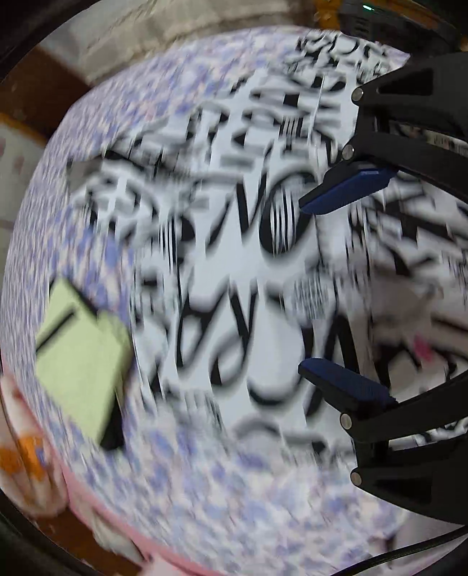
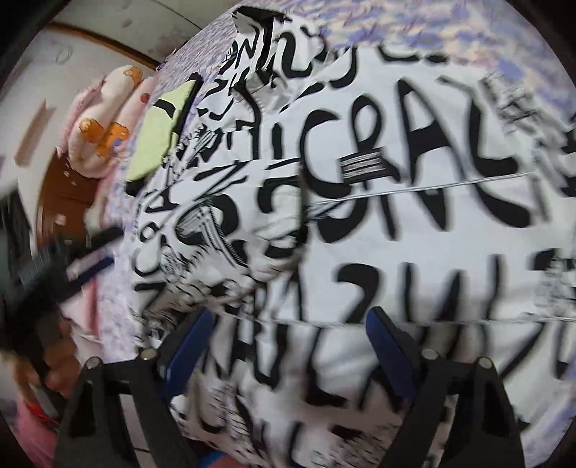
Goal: Fold large clothes
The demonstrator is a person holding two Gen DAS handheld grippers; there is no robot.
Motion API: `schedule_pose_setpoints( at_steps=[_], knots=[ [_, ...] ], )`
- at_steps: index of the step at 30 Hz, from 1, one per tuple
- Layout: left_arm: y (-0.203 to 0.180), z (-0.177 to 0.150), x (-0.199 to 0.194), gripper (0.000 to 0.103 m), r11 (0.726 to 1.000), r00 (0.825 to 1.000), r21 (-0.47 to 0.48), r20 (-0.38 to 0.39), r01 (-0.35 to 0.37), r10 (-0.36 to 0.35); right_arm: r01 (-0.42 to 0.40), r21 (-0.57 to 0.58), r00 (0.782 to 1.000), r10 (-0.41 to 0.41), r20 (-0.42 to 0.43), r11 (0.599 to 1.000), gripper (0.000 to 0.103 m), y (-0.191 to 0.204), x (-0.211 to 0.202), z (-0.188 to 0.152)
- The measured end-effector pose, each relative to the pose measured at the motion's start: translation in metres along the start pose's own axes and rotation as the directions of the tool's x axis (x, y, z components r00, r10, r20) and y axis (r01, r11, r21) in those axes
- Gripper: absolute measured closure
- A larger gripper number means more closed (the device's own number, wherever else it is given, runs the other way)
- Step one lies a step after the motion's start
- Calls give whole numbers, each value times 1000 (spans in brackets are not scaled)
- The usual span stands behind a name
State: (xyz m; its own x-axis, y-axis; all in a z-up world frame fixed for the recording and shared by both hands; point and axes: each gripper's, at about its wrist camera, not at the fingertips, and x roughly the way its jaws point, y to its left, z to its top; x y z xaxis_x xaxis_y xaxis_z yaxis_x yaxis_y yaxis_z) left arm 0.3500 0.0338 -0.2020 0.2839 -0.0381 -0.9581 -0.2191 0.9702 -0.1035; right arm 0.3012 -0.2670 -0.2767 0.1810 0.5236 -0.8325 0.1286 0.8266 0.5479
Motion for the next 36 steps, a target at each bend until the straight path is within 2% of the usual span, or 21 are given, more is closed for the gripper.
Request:
schedule_pose_setpoints(
  at_steps=[3, 6, 10, 12, 13, 16, 18, 20, 22, 26, 28, 30, 34, 36],
  knots=[
    [46, -15, -7, 22, 995, 996, -48, -4, -93, 92, -20, 53, 1000, 20, -4, 998, 21, 0, 20, 11],
    [83, -35, -13, 22, 986, 989, -70, -25, -150, 148, 3, 100, 1000, -2, -6, 995, 32, -3, 38, 21],
    [114, -59, -10, 22, 977, 979, -71, -52, -199, 195, 10, 121, 1000, -7, -25, 993, 36, -4, 58, 30],
    [127, -69, -1, 22, 968, 968, -65, -76, -243, 238, 16, 128, 1000, -13, -25, 992, 38, -4, 65, 33],
    [129, -73, 3, 22, 965, 965, -66, -84, -253, 247, 22, 124, 1000, -20, -23, 992, 41, -3, 67, 35],
    [139, -80, 17, 22, 962, 962, -78, -102, -261, 252, 36, 101, 999, -34, -18, 994, 60, 4, 71, 41],
    [144, -83, 27, 22, 960, 961, -90, -111, -265, 255, 63, 85, 998, -61, -25, 994, 64, 7, 72, 44],
    [148, -84, 40, 22, 953, 953, -104, -134, -285, 270, 76, 75, 997, -75, -19, 994, 79, 10, 72, 47],
    [153, -83, 51, 22, 947, 950, -130, -149, -293, 273, 66, 73, 998, -65, -17, 995, 90, 11, 70, 51],
    [167, -83, 66, 22, 936, 949, -183, -148, -302, 277, 69, 42, 996, -71, 55, 997, 94, 20, 49, 61],
    [174, -83, 70, 26, 931, 949, -203, -149, -304, 277, 65, 27, 994, -67, 89, 998, 94, 25, 36, 64],
    [180, -81, 70, 31, 932, 956, -223, -128, -286, 263, 50, 9, 992, -51, 118, 999, 95, 30, 19, 67],
    [185, -75, 75, 50, 930, 956, -230, -120, -288, 267, 72, -47, 986, -64, 154, 996, 95, 41, -6, 62],
    [186, -72, 79, 58, 935, 962, -235, -121, -266, 243, 86, -58, 987, -77, 143, 995, 96, 43, -12, 58]
  ],
)
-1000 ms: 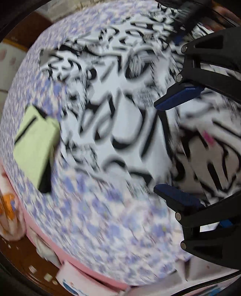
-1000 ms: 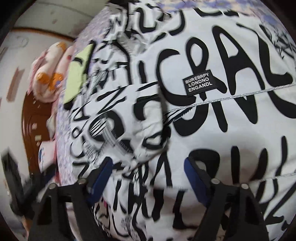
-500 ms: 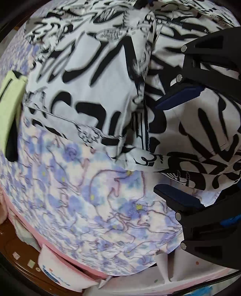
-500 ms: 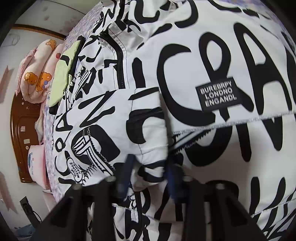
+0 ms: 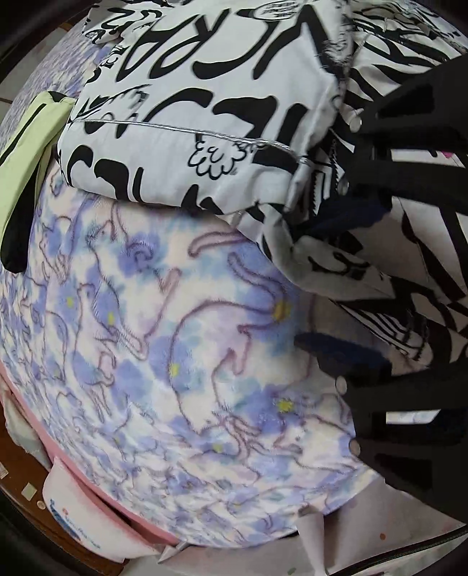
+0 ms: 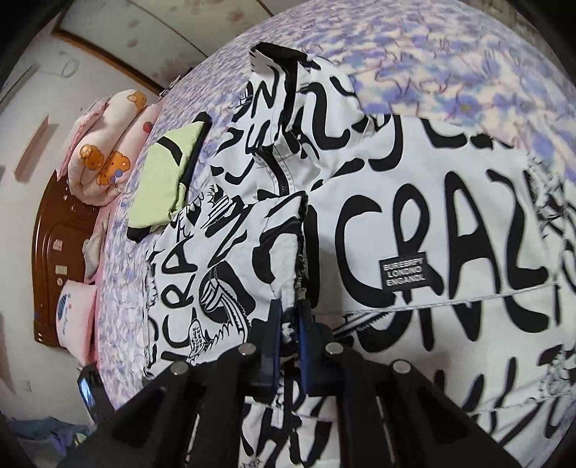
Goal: Fold large clothes
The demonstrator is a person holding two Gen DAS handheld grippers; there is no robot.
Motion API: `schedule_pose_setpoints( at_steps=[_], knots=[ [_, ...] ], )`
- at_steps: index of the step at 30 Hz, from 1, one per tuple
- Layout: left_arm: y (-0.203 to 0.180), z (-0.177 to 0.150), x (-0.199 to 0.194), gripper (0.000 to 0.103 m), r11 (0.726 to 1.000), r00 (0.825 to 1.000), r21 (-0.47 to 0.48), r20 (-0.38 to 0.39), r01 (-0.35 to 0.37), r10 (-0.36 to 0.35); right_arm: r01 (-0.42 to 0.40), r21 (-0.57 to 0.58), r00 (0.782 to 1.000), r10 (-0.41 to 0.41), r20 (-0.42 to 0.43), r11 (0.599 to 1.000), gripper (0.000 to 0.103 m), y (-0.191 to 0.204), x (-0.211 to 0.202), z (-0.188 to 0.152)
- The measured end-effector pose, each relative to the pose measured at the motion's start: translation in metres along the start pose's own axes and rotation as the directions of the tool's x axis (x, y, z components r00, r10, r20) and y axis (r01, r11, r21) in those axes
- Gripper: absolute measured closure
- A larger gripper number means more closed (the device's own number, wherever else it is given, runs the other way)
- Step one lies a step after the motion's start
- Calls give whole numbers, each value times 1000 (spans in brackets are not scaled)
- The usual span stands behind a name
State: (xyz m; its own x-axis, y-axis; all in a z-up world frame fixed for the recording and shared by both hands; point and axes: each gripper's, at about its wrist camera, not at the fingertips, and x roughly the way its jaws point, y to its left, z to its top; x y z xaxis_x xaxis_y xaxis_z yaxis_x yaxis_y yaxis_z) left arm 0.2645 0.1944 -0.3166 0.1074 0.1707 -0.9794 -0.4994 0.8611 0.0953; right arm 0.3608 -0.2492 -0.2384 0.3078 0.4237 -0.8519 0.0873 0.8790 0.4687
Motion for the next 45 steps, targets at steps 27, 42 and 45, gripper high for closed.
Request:
schedule_pose_setpoints(
  at_steps=[27, 42, 45],
  knots=[
    [-20, 15, 17, 82, 997, 997, 26, -15, 70, -69, 265, -1, 964, -265, 22, 964, 96, -38, 38, -12],
    [-30, 13, 4, 66, 993, 997, 84, -12, 78, -77, 315, -13, 949, -315, -14, 949, 85, -44, 62, -5],
    [-36, 7, -11, 60, 990, 998, 127, 1, 61, -62, 304, -35, 953, -303, 19, 952, 83, -35, 45, -8]
  ],
)
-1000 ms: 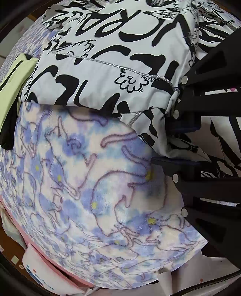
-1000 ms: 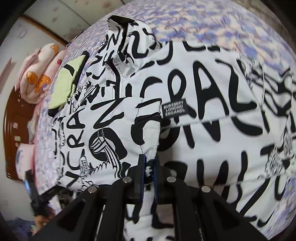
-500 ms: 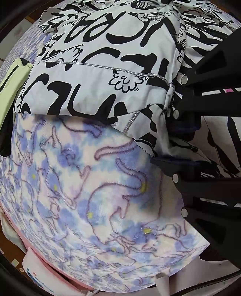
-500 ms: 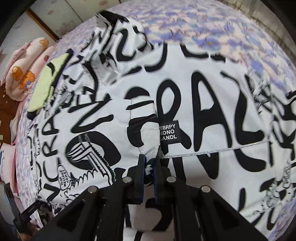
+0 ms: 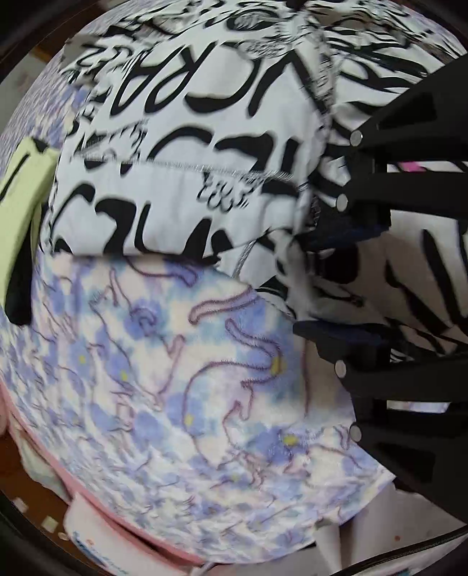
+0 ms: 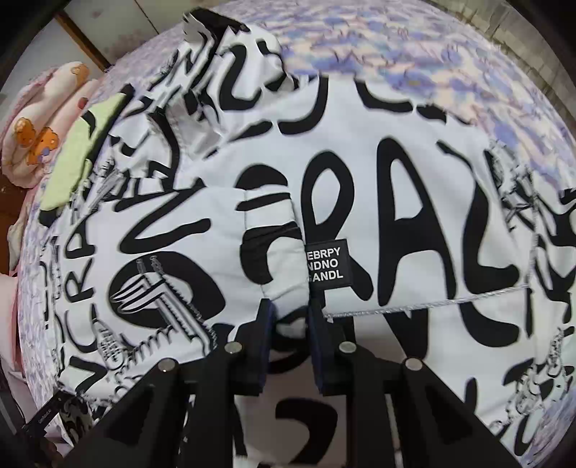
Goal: Fold large clothes
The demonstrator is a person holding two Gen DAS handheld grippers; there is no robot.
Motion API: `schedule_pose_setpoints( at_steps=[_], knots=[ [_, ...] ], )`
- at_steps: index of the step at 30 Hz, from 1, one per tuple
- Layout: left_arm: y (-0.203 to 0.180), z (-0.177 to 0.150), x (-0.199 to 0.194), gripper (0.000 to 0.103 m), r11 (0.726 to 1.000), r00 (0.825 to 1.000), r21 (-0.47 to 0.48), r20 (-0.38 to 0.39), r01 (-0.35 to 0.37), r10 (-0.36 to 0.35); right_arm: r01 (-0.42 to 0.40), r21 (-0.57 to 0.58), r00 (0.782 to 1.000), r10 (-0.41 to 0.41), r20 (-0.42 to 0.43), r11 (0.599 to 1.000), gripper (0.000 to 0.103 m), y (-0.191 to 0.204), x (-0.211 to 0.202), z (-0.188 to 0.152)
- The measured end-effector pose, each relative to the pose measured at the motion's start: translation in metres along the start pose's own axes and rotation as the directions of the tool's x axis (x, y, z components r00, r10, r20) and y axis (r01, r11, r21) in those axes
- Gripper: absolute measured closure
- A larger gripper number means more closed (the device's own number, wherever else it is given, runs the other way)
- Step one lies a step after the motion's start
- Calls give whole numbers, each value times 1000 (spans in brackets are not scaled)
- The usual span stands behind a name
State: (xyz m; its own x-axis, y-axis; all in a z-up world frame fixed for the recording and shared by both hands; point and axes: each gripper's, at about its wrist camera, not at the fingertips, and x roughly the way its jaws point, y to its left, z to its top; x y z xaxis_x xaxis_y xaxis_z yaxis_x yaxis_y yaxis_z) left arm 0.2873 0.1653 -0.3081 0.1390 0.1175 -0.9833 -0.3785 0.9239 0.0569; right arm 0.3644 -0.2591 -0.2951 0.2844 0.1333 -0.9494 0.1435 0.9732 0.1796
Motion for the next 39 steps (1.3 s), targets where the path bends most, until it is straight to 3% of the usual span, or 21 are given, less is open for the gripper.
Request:
schedule_pose_setpoints(
  at_steps=[1, 2, 4, 7, 11, 12, 13, 14, 16, 17, 19, 22, 25, 32, 35, 37, 39],
  knots=[
    [-3, -3, -6, 47, 1000, 1000, 20, 4, -5, 5, -3, -12, 1000, 4, 11, 1000, 75, 2, -8, -1],
    [-7, -5, -14, 41, 999, 1000, 40, 15, 3, -4, -6, -21, 1000, 7, 22, 1000, 62, 3, -14, -3],
    [-14, -10, -30, 37, 997, 998, 69, 51, 20, -24, 0, -54, 999, 3, 53, 999, 52, 10, -30, -7],
    [-26, -13, -53, 37, 992, 995, 118, 77, 56, -65, -25, -137, 997, 34, 67, 990, 52, 31, -46, -14],
    [-46, -2, -75, 37, 966, 972, 163, 88, 200, -216, -175, -262, 982, 189, 26, 949, 53, 71, -52, -25],
    [-54, -1, -76, 41, 961, 968, 177, 91, 213, -232, -202, -283, 977, 214, 15, 938, 53, 82, -50, -26],
    [-63, 2, -75, 50, 955, 965, 194, 94, 225, -246, -223, -303, 971, 237, 9, 927, 61, 92, -48, -29],
    [-72, 5, -71, 56, 951, 963, 203, 88, 234, -256, -247, -324, 965, 262, 4, 913, 77, 104, -44, -34],
    [-87, 9, -59, 86, 944, 960, 200, 52, 261, -276, -284, -347, 956, 294, -25, 894, 92, 122, -33, -41],
    [-93, 11, -52, 93, 942, 958, 196, 32, 273, -285, -305, -361, 949, 311, -42, 881, 95, 131, -26, -45],
    [-104, 10, -37, 96, 940, 958, 187, -13, 285, -287, -333, -379, 941, 333, -66, 864, 103, 146, -12, -53],
    [-110, 8, -16, 97, 942, 954, 153, -62, 300, -294, -367, -363, 930, 349, -118, 856, 103, 156, 10, -60],
    [-103, 3, 4, 97, 963, 967, 105, -89, 248, -239, -333, -366, 943, 300, -145, 869, 103, 160, 34, -64],
    [-66, 3, 4, 97, 978, 978, 40, -34, 206, -204, -245, -387, 969, 212, -129, 889, 103, 146, 44, -53],
    [-41, 5, 1, 97, 971, 971, -28, -24, 238, -239, -181, -358, 983, 155, -100, 916, 103, 118, 43, -45],
    [-28, 5, -2, 97, 959, 961, -71, -18, 274, -276, -194, -302, 980, 172, -98, 933, 103, 95, 41, -37],
    [-21, 4, -7, 97, 955, 958, -81, -9, 285, -287, -114, -314, 993, 101, -58, 942, 103, 82, 36, -34]
  ],
)
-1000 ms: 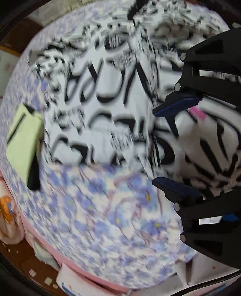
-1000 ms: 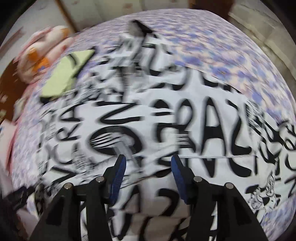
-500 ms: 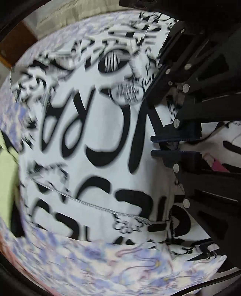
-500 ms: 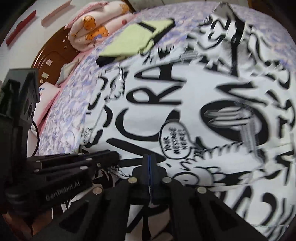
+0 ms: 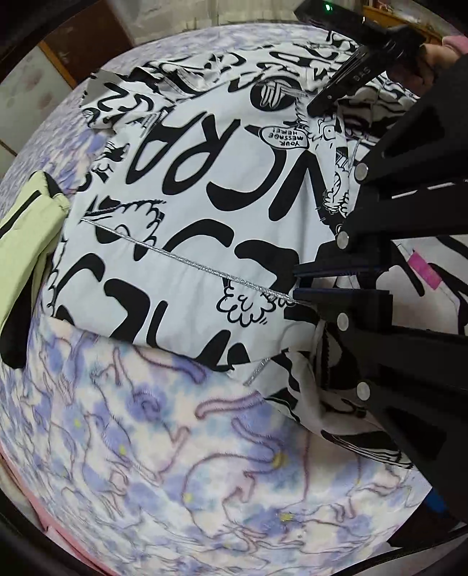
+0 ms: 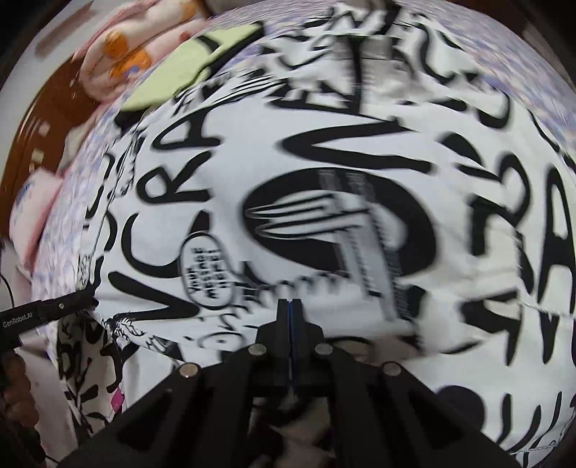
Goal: Fold large clothes
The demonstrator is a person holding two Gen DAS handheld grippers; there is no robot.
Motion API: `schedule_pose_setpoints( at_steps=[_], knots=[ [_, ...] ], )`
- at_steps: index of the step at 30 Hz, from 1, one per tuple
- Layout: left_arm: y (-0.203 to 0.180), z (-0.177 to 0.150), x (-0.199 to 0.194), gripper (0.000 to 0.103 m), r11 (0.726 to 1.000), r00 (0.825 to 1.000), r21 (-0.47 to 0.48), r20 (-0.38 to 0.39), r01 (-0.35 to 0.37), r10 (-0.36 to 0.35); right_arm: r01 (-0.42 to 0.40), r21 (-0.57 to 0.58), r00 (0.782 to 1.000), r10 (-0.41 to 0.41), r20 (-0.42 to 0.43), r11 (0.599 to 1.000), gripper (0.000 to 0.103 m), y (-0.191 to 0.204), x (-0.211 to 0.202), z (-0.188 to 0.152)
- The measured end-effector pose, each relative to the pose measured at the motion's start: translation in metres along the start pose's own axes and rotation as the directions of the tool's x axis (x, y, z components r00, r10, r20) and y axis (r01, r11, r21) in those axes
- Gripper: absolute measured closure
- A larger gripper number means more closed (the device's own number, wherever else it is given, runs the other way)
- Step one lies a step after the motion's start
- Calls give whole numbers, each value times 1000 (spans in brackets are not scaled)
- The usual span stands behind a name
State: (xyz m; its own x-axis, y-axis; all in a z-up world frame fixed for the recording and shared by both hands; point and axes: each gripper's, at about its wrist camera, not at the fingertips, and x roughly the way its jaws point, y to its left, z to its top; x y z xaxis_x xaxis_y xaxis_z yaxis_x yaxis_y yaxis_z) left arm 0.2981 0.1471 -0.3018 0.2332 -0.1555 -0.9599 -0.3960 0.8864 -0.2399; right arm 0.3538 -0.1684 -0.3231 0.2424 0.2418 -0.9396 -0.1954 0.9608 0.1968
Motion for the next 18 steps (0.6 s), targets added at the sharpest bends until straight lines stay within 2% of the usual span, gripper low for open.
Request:
schedule_pose_setpoints(
  at_steps=[1, 3, 5, 7, 9, 10, 12, 15, 18],
  knots=[
    [-1, -1, -4, 97, 1000, 1000, 11, 10, -8, 8, 78, -19, 997, -78, 15, 997, 103, -5, -4, -1],
    [-1, -3, -6, 97, 999, 1000, 27, 14, -22, 22, 128, 22, 992, -128, 12, 992, 103, -24, -8, -3],
    [0, -6, -8, 97, 1000, 1000, 19, 11, -23, 23, 125, 83, 992, -126, 2, 989, 103, -47, -12, -5],
    [1, -7, -12, 97, 1000, 1000, 12, 16, -25, 24, 113, 96, 994, -113, 0, 989, 103, -57, -15, -4],
    [2, -6, -15, 97, 995, 995, 10, 28, -98, 98, 113, 89, 994, -113, -13, 990, 103, -57, -17, -1],
    [4, -6, -17, 97, 989, 989, 18, 35, -147, 146, 108, 95, 994, -107, -12, 990, 103, -58, -20, 1],
    [12, -4, -18, 97, 983, 983, 13, 27, -181, 180, 55, 132, 998, -58, 17, 990, 103, -61, -29, 10],
    [23, 6, -24, 97, 987, 986, -15, 24, -162, 163, -33, 192, 996, 16, 89, 981, 103, -71, -46, 25],
    [17, 26, -33, 96, 986, 984, 18, 66, -168, 167, -92, 205, 989, 65, 135, 974, 101, -75, -55, 43]
  ],
)
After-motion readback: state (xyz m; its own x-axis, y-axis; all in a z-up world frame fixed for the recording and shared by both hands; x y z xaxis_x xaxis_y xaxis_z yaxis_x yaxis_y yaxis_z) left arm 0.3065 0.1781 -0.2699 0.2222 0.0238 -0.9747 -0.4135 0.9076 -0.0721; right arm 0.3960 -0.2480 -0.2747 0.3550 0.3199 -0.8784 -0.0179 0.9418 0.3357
